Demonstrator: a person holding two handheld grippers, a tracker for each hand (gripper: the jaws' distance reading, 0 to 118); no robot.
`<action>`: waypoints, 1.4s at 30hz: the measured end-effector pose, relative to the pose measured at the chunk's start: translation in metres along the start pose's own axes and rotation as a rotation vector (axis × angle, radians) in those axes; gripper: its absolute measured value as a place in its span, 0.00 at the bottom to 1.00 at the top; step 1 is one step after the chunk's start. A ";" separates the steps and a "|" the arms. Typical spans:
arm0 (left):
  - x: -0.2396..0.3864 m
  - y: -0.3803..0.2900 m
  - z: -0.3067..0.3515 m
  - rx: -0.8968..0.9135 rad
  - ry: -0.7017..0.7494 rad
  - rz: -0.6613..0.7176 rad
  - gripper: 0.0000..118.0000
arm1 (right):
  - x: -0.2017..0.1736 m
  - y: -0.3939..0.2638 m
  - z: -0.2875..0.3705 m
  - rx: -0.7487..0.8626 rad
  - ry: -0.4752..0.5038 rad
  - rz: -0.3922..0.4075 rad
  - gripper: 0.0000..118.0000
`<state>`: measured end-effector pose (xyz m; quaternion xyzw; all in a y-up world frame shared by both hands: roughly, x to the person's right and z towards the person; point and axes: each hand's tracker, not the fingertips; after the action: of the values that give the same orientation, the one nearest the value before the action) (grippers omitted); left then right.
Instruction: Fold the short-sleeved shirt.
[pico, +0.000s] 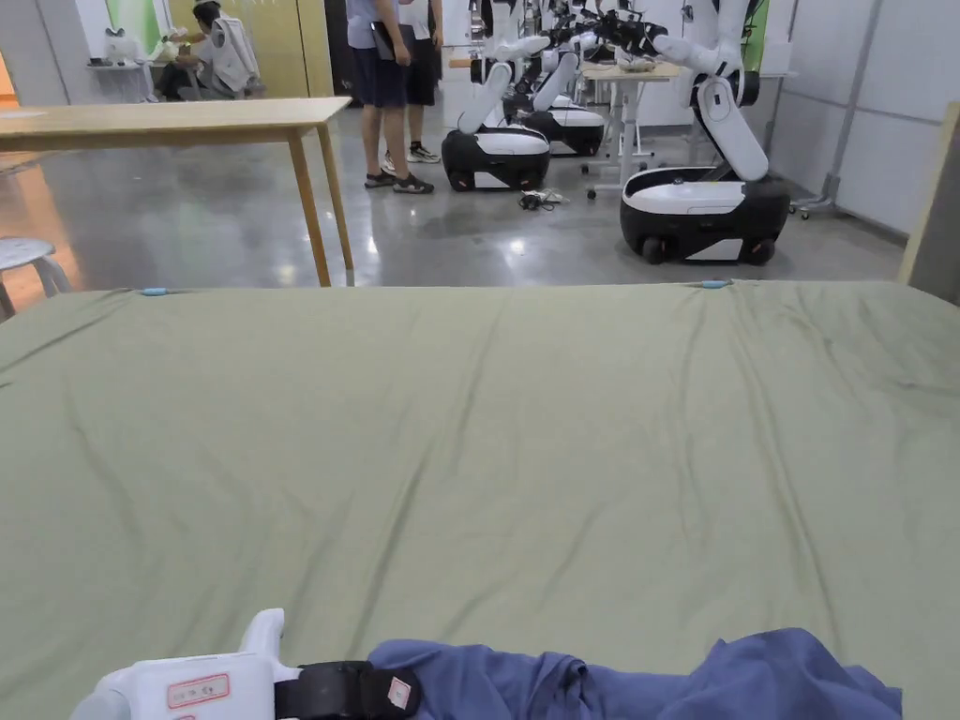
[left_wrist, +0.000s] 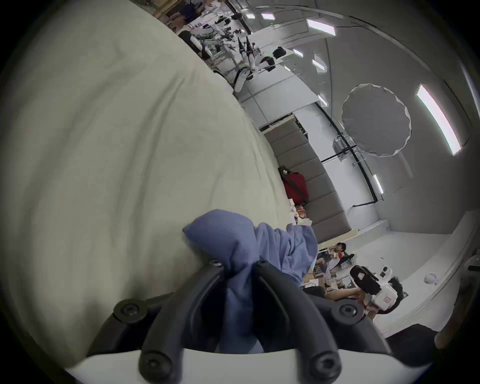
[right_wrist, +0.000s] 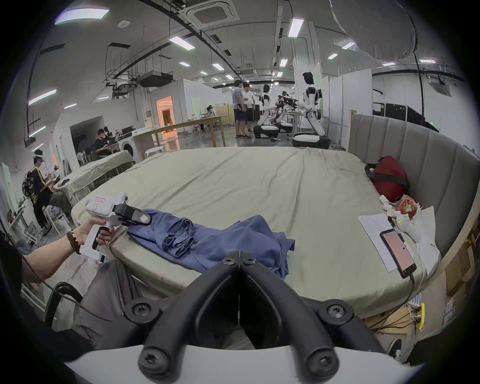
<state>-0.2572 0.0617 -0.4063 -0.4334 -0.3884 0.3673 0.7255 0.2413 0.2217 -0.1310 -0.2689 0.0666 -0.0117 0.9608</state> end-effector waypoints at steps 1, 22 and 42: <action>-0.001 0.002 0.008 0.031 -0.009 0.002 0.10 | 0.000 0.000 0.000 0.001 -0.001 0.001 0.00; 0.110 0.013 0.079 0.144 0.134 -0.058 0.10 | -0.006 0.004 -0.007 0.017 0.053 0.027 0.00; 0.129 -0.021 -0.172 -0.190 0.198 -0.095 0.10 | 0.034 -0.025 0.024 0.044 -0.029 -0.095 0.00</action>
<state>-0.0461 0.1079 -0.4112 -0.5156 -0.3681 0.2496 0.7324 0.2790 0.2110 -0.1016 -0.2509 0.0395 -0.0549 0.9656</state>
